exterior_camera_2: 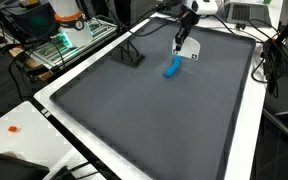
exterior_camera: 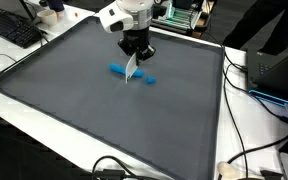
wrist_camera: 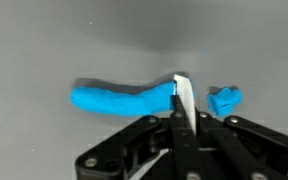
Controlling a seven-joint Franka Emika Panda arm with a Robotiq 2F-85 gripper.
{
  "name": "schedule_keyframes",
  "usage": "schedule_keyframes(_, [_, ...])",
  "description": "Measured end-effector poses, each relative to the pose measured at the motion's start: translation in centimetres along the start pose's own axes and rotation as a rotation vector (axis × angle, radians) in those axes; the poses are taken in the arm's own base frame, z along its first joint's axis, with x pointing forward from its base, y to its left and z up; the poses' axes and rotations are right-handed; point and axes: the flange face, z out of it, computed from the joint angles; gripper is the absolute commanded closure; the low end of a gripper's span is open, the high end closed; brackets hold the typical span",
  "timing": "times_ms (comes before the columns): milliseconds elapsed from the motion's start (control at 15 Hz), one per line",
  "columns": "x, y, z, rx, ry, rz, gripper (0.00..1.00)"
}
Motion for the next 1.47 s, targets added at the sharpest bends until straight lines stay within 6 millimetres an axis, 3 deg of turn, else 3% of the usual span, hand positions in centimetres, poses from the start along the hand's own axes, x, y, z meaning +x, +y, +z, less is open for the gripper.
schedule_keyframes(333, [0.0, 0.2, 1.5, -0.004, -0.024, -0.019, 0.99])
schedule_keyframes(1467, [0.0, -0.2, 3.4, -0.034, -0.047, -0.061, 0.99])
